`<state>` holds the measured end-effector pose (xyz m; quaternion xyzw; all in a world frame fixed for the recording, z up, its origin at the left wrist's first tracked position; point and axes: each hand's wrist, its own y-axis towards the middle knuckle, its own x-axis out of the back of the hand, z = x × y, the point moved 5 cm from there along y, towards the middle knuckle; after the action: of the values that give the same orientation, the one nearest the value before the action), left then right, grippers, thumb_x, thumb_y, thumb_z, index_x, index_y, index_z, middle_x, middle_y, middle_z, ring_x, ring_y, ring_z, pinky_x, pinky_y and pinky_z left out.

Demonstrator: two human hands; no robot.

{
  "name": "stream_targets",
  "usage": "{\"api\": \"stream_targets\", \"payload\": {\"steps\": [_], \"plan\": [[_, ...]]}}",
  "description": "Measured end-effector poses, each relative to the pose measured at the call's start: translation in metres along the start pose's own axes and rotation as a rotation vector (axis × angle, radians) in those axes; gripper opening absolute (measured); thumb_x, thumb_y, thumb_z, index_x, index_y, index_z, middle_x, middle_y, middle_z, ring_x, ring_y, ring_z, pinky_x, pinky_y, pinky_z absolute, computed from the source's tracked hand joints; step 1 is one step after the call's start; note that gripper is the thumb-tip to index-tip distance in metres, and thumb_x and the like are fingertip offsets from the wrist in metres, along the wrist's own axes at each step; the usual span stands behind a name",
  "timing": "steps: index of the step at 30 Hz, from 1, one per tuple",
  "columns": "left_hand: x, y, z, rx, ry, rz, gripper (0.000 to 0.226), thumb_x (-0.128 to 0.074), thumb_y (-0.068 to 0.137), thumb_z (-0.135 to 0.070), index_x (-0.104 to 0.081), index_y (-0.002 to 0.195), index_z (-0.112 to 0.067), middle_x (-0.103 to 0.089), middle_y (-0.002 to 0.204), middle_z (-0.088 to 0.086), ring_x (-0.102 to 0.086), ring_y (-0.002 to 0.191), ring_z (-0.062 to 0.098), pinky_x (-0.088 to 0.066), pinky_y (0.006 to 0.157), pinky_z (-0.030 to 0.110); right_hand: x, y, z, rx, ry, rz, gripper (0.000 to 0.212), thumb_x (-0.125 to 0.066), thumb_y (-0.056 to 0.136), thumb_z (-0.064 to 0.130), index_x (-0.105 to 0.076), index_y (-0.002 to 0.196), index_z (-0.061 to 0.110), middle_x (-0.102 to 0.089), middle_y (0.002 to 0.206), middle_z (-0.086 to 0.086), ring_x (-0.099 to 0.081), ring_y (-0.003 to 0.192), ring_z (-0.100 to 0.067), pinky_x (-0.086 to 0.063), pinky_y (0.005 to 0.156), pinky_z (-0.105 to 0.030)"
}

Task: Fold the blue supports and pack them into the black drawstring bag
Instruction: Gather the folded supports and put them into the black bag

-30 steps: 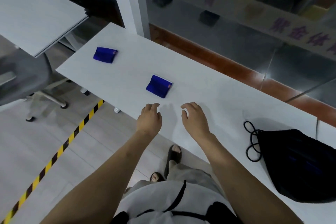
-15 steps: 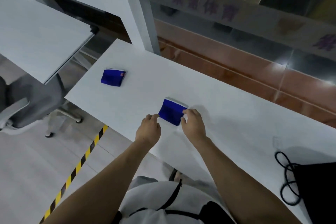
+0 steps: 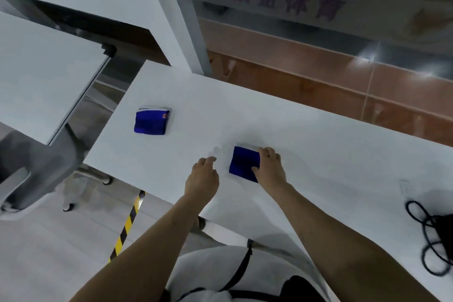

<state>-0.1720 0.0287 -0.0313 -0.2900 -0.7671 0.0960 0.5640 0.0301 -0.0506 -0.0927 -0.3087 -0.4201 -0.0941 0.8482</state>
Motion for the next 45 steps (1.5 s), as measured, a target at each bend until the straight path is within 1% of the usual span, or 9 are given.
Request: {"api": "stream_targets", "payload": {"steps": [9,16,22,25,27,32,36,41,45], "plan": [[0.064,0.080,0.086,-0.150,0.011,0.078,0.043,-0.046,0.103,-0.014,-0.048,0.146,-0.020,-0.050,0.146,0.003,-0.050,0.132,0.022,-0.048,0.106,0.039,-0.046,0.022,0.088,-0.206,-0.011,-0.001,0.068,-0.074,0.088,0.032,-0.039,0.146,0.020,-0.039,0.142,-0.009,-0.042,0.127,-0.031,-0.050,0.100,-0.043],[0.129,0.141,0.147,-0.206,0.054,-0.021,0.039,-0.053,0.100,-0.010,-0.052,0.139,-0.013,-0.051,0.136,0.008,-0.049,0.125,0.028,-0.050,0.097,0.040,-0.076,0.051,0.163,-0.274,-0.045,0.020,0.079,-0.076,0.079,0.043,-0.041,0.144,0.014,-0.037,0.138,-0.009,-0.041,0.125,-0.029,-0.049,0.101,-0.042],[0.170,0.196,0.172,-0.252,0.262,-0.042,0.058,-0.066,0.090,-0.006,-0.045,0.144,-0.013,-0.043,0.146,0.011,-0.040,0.133,0.032,-0.044,0.104,0.045,-0.089,0.064,0.192,-0.330,-0.010,0.015,0.077,-0.077,0.076,0.044,-0.043,0.137,0.012,-0.038,0.133,-0.008,-0.040,0.123,-0.028,-0.048,0.100,-0.038],[0.174,0.224,0.185,-0.241,0.323,0.024,0.070,-0.070,0.090,-0.013,-0.035,0.150,-0.015,-0.030,0.159,0.010,-0.029,0.146,0.032,-0.038,0.113,0.049,-0.093,0.065,0.201,-0.344,-0.004,0.009,0.072,-0.078,0.076,0.042,-0.044,0.133,0.011,-0.039,0.132,-0.008,-0.041,0.121,-0.028,-0.048,0.099,-0.038],[0.170,0.236,0.189,-0.249,0.334,0.085,0.078,-0.074,0.088,-0.019,-0.029,0.152,-0.015,-0.029,0.159,0.010,-0.028,0.147,0.031,-0.039,0.114,0.050,-0.095,0.063,0.203,-0.353,0.009,-0.011,0.071,-0.078,0.077,0.040,-0.044,0.133,0.011,-0.041,0.131,-0.008,-0.042,0.122,-0.028,-0.047,0.101,-0.038],[0.152,0.239,0.196,-0.284,0.457,0.144,0.093,-0.079,0.081,-0.040,-0.024,0.152,-0.017,-0.038,0.144,0.011,-0.035,0.133,0.033,-0.044,0.099,0.046,-0.098,0.053,0.207,-0.376,0.074,-0.070,0.065,-0.075,0.082,0.035,-0.042,0.134,0.013,-0.048,0.130,-0.007,-0.047,0.121,-0.028,-0.047,0.103,-0.039],[0.146,0.233,0.200,-0.252,0.522,0.131,0.091,-0.078,0.073,-0.061,-0.035,0.141,-0.017,-0.043,0.130,0.009,-0.043,0.120,0.030,-0.044,0.091,0.041,-0.101,0.046,0.210,-0.397,0.146,-0.094,0.060,-0.074,0.083,0.029,-0.041,0.131,0.014,-0.051,0.126,-0.007,-0.051,0.115,-0.028,-0.050,0.099,-0.039],[0.133,0.213,0.212,-0.159,0.339,0.118,0.089,-0.082,0.071,-0.058,-0.038,0.137,-0.017,-0.040,0.126,0.010,-0.042,0.120,0.030,-0.049,0.090,0.042,-0.103,0.037,0.210,-0.392,0.243,-0.114,0.049,-0.066,0.091,0.018,-0.040,0.133,0.015,-0.046,0.127,-0.007,-0.059,0.097,-0.029,-0.057,0.083,-0.039],[0.131,0.198,0.206,-0.115,0.286,0.116,0.084,-0.085,0.072,-0.053,-0.041,0.133,-0.013,-0.046,0.122,0.013,-0.042,0.117,0.032,-0.048,0.086,0.039,-0.103,0.029,0.209,-0.382,0.294,-0.136,0.045,-0.063,0.097,0.022,-0.046,0.138,0.017,-0.048,0.129,-0.005,-0.057,0.101,-0.024,-0.054,0.085,-0.035]]}}
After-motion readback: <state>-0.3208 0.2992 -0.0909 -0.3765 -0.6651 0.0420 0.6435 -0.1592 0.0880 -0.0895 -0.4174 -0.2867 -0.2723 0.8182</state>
